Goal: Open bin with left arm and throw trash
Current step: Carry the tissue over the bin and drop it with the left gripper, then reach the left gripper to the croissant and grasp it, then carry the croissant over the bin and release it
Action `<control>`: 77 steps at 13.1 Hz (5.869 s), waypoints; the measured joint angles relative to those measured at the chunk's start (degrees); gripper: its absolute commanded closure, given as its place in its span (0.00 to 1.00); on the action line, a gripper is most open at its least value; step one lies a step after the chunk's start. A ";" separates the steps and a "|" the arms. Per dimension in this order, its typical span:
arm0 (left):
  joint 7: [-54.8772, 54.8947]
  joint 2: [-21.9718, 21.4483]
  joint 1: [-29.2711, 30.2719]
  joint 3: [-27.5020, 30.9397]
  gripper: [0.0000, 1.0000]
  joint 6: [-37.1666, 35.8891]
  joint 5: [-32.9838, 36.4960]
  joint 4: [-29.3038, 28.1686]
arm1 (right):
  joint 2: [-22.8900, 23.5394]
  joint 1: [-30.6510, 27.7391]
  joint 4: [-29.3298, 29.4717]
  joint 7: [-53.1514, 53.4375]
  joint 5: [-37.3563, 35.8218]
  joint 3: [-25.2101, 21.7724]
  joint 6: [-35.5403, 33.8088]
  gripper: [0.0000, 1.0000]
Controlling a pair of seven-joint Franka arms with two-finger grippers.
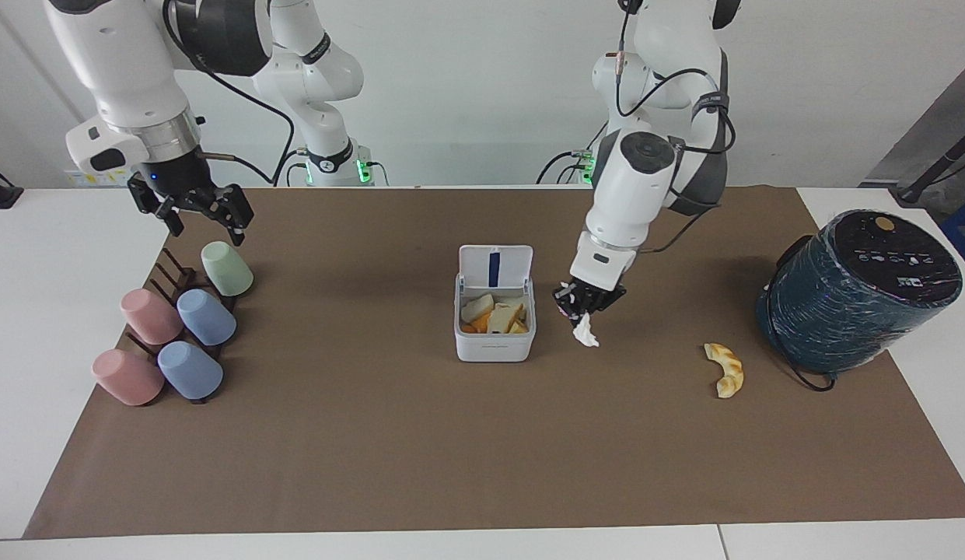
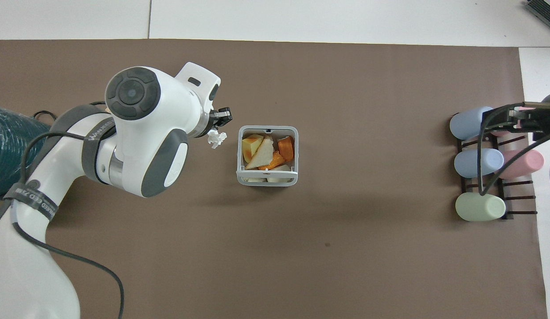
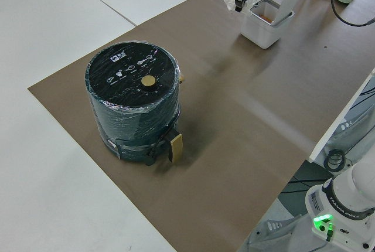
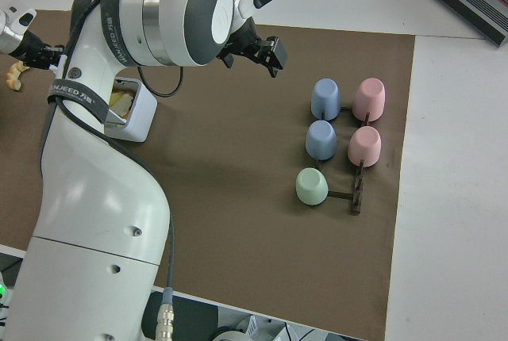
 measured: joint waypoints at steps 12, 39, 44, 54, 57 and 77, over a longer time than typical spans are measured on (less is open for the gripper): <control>-14.98 0.96 -9.79 0.08 0.18 7.98 -0.13 -3.88 | -0.64 -0.12 -1.00 -0.17 0.04 0.19 -2.79 0.00; 47.57 7.90 25.90 2.29 0.00 19.83 2.14 -6.75 | -2.78 0.10 -2.24 -0.17 3.47 0.88 -4.26 0.00; 48.32 8.71 26.55 2.20 0.31 25.98 2.14 -13.69 | -2.78 0.10 -2.24 -0.17 3.47 0.88 -4.26 0.00; 43.19 8.06 25.17 1.18 1.00 17.53 2.11 -6.07 | -2.78 0.10 -2.25 -0.17 3.48 0.88 -4.26 0.00; 33.00 8.01 20.55 0.84 1.00 9.00 2.09 0.44 | -2.78 0.10 -2.25 -0.17 3.48 0.88 -4.26 0.00; -11.89 -0.13 -9.77 0.12 0.10 3.74 0.73 -5.12 | -2.78 0.10 -2.25 -0.17 3.48 0.88 -4.26 0.00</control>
